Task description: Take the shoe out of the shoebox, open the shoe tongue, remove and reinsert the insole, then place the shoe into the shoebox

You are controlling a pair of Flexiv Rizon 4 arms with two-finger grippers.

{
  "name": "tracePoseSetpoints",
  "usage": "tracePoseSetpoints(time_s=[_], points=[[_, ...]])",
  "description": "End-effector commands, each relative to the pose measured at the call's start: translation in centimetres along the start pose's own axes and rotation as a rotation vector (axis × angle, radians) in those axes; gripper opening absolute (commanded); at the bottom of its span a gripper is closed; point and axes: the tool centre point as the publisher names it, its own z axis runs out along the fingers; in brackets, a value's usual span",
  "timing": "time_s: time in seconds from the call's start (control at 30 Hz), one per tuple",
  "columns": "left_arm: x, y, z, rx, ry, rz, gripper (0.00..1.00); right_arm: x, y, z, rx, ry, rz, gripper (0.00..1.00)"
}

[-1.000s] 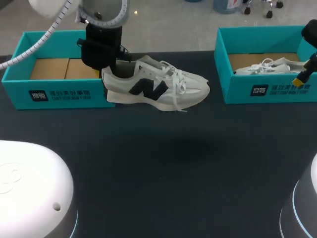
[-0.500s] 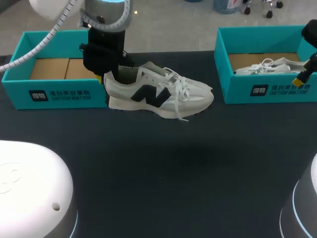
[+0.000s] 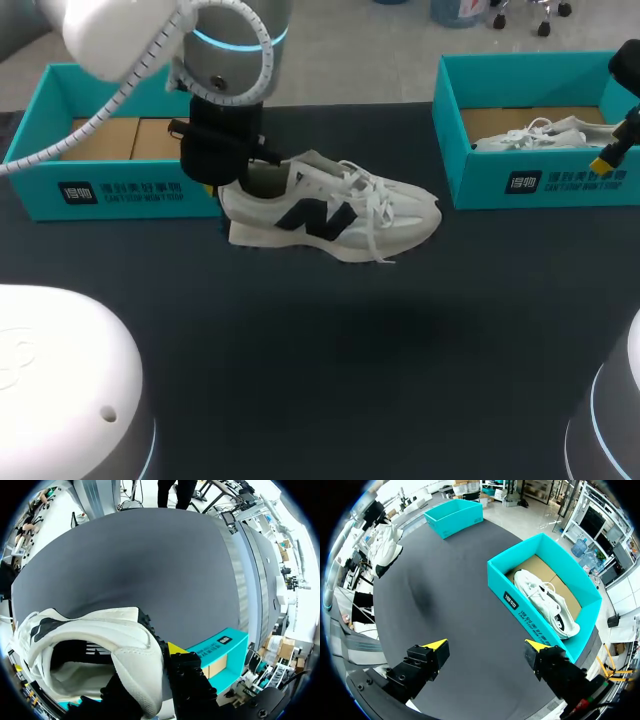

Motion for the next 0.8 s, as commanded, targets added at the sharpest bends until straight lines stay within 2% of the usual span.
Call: tracePoseSetpoints(time_s=[0.03,0.37,0.57,0.8], points=[[0.3,0.0,0.0,-0.003,-0.006,0.001,0.00,-0.1,0.0,0.0,0.001,0.001,0.000,1.00],[0.3,0.0,0.0,-0.003,-0.006,0.001,0.00,-0.1,0.0,0.0,0.001,0.001,0.000,1.00],[-2.0,0.4,3.2,-0.009,0.003,0.041,0.00,-0.1,0.0,0.0,0.001,0.001,0.000,1.00],[-3.1,0.6,7.5,0.013,0.015,0.050,0.00,-0.1,0.0,0.0,0.001,0.001,0.000,1.00]])
